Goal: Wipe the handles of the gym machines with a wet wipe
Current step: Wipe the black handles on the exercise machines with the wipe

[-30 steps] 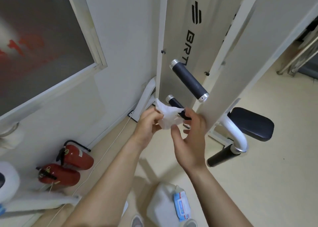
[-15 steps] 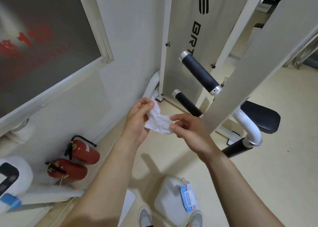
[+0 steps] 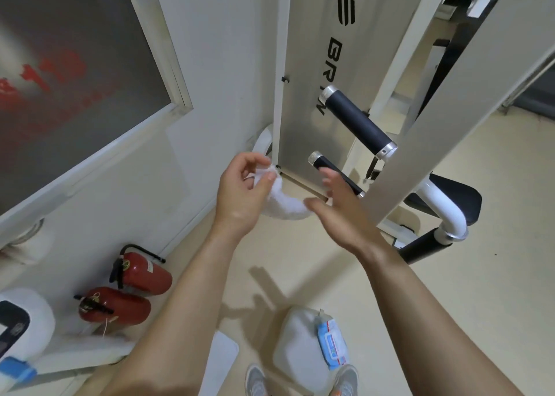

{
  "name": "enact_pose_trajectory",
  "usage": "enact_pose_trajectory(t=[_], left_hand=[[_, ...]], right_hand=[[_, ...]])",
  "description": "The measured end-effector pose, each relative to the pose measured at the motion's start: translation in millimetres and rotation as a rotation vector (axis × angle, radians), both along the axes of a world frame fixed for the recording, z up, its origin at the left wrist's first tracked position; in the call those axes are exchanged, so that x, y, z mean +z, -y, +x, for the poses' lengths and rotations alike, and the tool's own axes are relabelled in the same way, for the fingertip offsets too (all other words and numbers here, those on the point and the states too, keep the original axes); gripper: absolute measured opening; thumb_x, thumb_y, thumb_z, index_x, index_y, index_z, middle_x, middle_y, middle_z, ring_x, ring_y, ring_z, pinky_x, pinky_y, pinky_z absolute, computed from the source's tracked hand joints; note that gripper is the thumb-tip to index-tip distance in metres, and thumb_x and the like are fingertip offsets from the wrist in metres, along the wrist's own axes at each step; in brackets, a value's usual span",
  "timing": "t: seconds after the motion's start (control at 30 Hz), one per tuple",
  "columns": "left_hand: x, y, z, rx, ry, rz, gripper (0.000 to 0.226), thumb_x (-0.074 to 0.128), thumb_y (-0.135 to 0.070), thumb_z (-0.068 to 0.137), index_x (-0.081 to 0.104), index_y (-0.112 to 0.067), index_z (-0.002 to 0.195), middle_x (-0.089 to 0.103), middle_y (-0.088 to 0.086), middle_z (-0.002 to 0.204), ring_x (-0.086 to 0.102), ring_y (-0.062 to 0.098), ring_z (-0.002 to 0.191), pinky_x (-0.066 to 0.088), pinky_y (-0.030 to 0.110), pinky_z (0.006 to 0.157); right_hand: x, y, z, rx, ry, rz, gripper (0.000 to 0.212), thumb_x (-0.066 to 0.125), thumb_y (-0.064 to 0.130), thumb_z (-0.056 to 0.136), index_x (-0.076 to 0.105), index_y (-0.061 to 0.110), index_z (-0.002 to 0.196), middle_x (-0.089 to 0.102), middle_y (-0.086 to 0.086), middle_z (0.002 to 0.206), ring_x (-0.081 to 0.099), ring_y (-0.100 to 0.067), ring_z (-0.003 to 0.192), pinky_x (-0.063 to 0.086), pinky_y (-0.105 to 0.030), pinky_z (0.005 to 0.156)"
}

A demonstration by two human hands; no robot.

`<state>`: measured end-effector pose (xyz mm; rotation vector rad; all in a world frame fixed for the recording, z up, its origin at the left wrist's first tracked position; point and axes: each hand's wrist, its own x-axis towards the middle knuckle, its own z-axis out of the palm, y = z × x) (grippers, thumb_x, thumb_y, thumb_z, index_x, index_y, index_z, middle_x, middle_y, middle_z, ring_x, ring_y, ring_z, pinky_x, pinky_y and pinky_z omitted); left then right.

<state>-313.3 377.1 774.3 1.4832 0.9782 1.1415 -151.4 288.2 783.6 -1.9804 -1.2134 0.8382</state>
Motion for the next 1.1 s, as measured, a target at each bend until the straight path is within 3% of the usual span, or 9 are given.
enact_pose_trajectory(t=[0.07, 0.13, 0.3, 0.43, 0.57, 0.77, 0.93, 1.03, 1.1], left_hand=[[11, -2, 5, -0.123, -0.037, 0.059, 0.030, 0.069, -0.001, 0.090, 0.063, -0.030, 0.094, 0.066, -0.014, 0.096, 0.061, -0.004, 0.090, 0.047, 0.012, 0.075], [17, -8, 9, -0.201, -0.057, 0.069, 0.032, 0.072, -0.002, 0.088, 0.063, -0.033, 0.093, 0.068, -0.020, 0.095, 0.063, 0.000, 0.094, 0.049, 0.017, 0.078], [14, -31, 9, -0.142, -0.106, 0.037, 0.026, 0.076, -0.006, 0.083, 0.066, -0.028, 0.091, 0.070, -0.024, 0.090, 0.066, 0.004, 0.093, 0.052, 0.024, 0.079], [14, -49, 7, -0.117, -0.187, 0.015, 0.021, 0.076, -0.009, 0.084, 0.067, -0.025, 0.095, 0.071, -0.014, 0.090, 0.067, 0.006, 0.085, 0.051, 0.023, 0.068], [19, -72, 12, -0.219, -0.276, -0.045, 0.020, 0.077, -0.009, 0.086, 0.069, -0.023, 0.097, 0.067, -0.003, 0.074, 0.061, 0.004, 0.063, 0.046, 0.021, 0.055], [20, -82, 17, -0.259, -0.293, 0.002, 0.015, 0.076, -0.012, 0.087, 0.071, -0.019, 0.098, 0.052, 0.005, 0.064, 0.052, 0.009, 0.061, 0.047, 0.018, 0.071], [15, -60, 26, -0.177, -0.113, -0.116, 0.013, 0.065, -0.011, 0.094, 0.063, -0.023, 0.095, 0.050, 0.001, 0.069, 0.050, 0.014, 0.064, 0.045, 0.026, 0.061], [13, -45, 36, -0.090, -0.309, -0.030, 0.012, 0.063, -0.012, 0.090, 0.062, -0.023, 0.095, 0.055, -0.008, 0.070, 0.051, 0.004, 0.061, 0.042, 0.016, 0.059], [13, -38, 38, -0.053, -0.442, 0.038, 0.009, 0.062, -0.017, 0.089, 0.063, -0.024, 0.095, 0.058, -0.010, 0.073, 0.054, 0.002, 0.064, 0.039, 0.010, 0.056]], right_hand=[[3, -9, -5, 0.170, 0.027, 0.025, 0.073, 0.063, 0.039, 0.079, 0.038, 0.040, 0.147, 0.031, 0.015, 0.154, 0.026, -0.007, 0.143, 0.032, -0.035, 0.112], [6, -19, -11, 0.310, -0.163, 0.056, 0.057, 0.066, 0.033, 0.081, 0.056, 0.037, 0.137, 0.043, 0.016, 0.149, 0.035, -0.004, 0.139, 0.034, -0.036, 0.114], [4, -27, -17, 0.210, -0.494, 0.147, 0.014, 0.056, 0.013, 0.088, 0.067, 0.011, 0.080, 0.064, 0.004, 0.079, 0.058, -0.013, 0.075, 0.041, -0.031, 0.071], [-9, -24, -12, 0.108, -0.617, 0.177, 0.024, 0.051, 0.012, 0.096, 0.069, -0.005, 0.094, 0.067, -0.023, 0.080, 0.063, -0.025, 0.074, 0.051, -0.039, 0.073], [-23, -14, -8, -0.090, -0.540, 0.159, 0.029, 0.049, 0.020, 0.104, 0.070, 0.004, 0.094, 0.072, -0.008, 0.080, 0.073, -0.025, 0.074, 0.060, -0.043, 0.081], [-33, -14, -8, -0.243, -0.272, 0.237, 0.032, 0.052, 0.029, 0.101, 0.063, 0.015, 0.074, 0.059, 0.007, 0.078, 0.059, -0.011, 0.076, 0.051, -0.032, 0.076], [-16, -19, -5, -0.315, -1.053, -0.168, 0.024, 0.044, 0.014, 0.094, 0.057, 0.013, 0.074, 0.038, 0.003, 0.051, 0.031, -0.013, 0.042, 0.043, -0.026, 0.053], [-25, -18, -14, -0.201, -0.487, -0.328, 0.027, 0.044, 0.025, 0.095, 0.066, 0.010, 0.093, 0.070, -0.008, 0.076, 0.062, -0.020, 0.063, 0.055, -0.035, 0.066], [-30, -18, -19, -0.252, -0.483, -0.141, 0.032, 0.040, 0.038, 0.100, 0.066, 0.021, 0.105, 0.072, -0.003, 0.101, 0.065, -0.018, 0.088, 0.052, -0.039, 0.086]])
